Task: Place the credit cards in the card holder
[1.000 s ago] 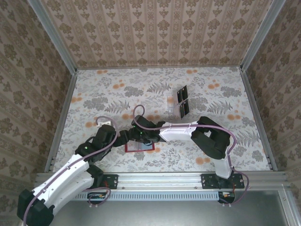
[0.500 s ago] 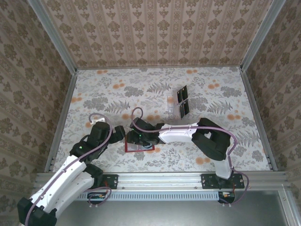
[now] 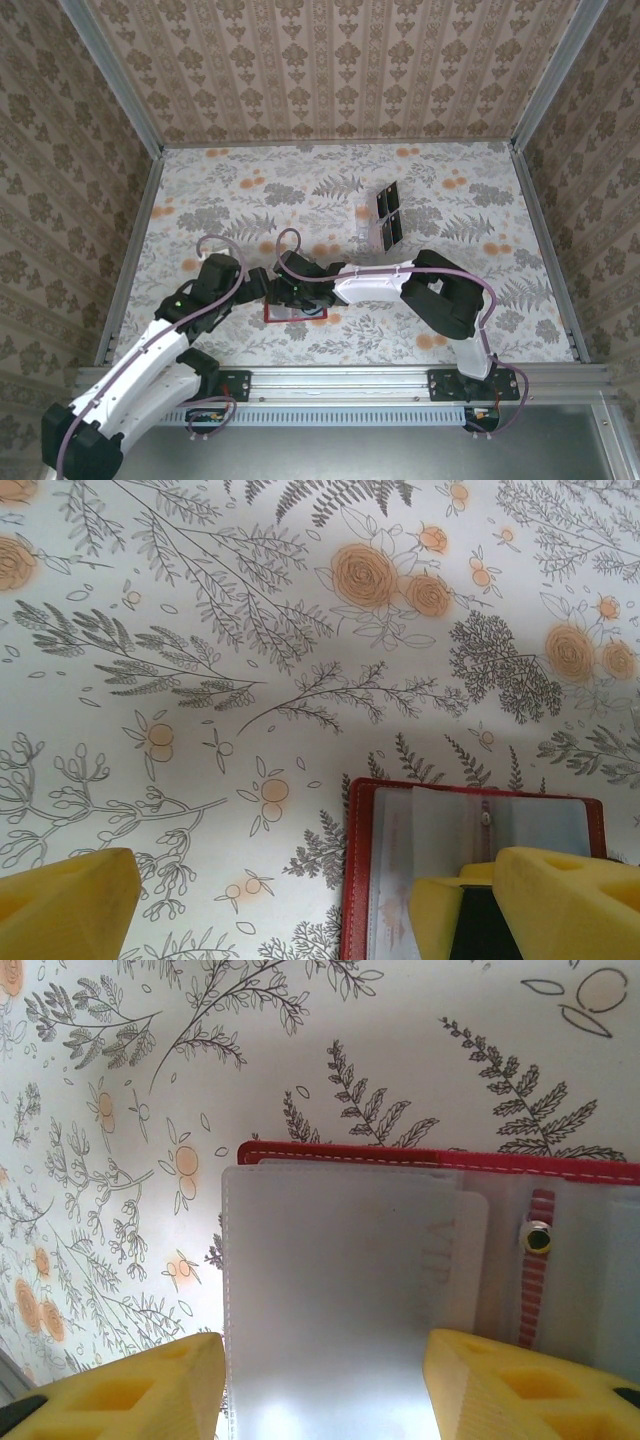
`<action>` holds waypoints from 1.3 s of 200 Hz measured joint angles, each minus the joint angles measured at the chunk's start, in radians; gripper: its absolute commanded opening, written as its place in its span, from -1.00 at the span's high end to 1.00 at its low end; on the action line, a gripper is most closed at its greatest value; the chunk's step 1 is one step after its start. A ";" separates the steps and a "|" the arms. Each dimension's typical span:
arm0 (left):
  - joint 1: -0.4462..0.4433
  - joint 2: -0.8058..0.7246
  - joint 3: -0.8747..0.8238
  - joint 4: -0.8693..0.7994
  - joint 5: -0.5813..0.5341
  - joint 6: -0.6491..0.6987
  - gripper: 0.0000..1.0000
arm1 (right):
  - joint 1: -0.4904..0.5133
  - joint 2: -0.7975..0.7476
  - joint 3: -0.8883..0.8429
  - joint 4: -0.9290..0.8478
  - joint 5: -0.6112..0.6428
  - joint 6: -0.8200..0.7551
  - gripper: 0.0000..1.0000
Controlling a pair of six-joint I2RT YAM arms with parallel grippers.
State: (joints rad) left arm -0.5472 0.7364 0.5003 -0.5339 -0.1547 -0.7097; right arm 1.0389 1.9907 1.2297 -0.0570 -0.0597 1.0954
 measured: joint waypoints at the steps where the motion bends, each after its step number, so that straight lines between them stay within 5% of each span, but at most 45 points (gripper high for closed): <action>1: 0.000 0.001 0.000 0.001 0.001 0.000 -1.00 | 0.000 0.000 -0.001 0.000 0.000 0.000 -0.16; 111: -0.010 0.098 0.001 0.074 0.063 0.007 -1.00 | -0.051 -0.087 -0.082 -0.091 0.105 -0.057 -0.17; 189: -0.024 0.142 0.001 0.116 0.072 0.006 -1.00 | -0.063 -0.199 -0.080 -0.098 0.047 -0.166 -0.19; 260: -0.027 0.184 0.002 0.128 0.082 0.031 -1.00 | -0.281 -0.443 -0.069 -0.308 0.156 -0.267 -0.03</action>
State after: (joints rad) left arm -0.5747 0.9207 0.5022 -0.4061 -0.0727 -0.6792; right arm 0.7578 1.5478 1.1610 -0.3649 0.0967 0.8288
